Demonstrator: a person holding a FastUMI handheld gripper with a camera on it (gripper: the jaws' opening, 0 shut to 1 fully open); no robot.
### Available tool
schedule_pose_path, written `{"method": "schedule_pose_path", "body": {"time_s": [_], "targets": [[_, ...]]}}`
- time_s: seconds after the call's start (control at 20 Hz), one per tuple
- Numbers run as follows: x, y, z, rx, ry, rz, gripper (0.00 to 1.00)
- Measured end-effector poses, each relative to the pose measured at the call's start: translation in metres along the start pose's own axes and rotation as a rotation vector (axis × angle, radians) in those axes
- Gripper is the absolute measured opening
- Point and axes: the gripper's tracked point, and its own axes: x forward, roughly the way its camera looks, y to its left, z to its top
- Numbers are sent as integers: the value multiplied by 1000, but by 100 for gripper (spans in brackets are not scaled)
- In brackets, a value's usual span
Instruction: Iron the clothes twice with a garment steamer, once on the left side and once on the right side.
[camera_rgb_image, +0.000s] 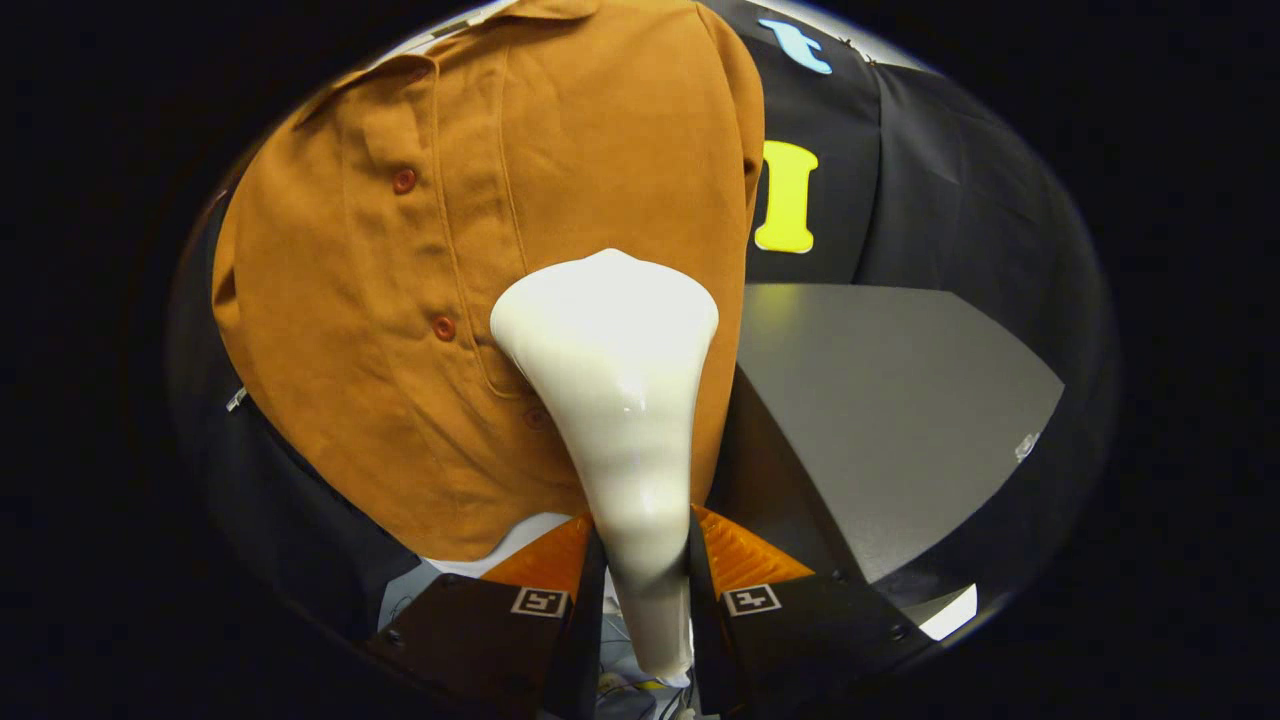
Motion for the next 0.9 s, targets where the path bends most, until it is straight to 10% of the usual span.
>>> {"method": "schedule_pose_path", "body": {"time_s": [0.4,0.9], "targets": [[-90,81,97,-44,-298,122,41],[-94,161,104,-71,-318,207,41]]}}
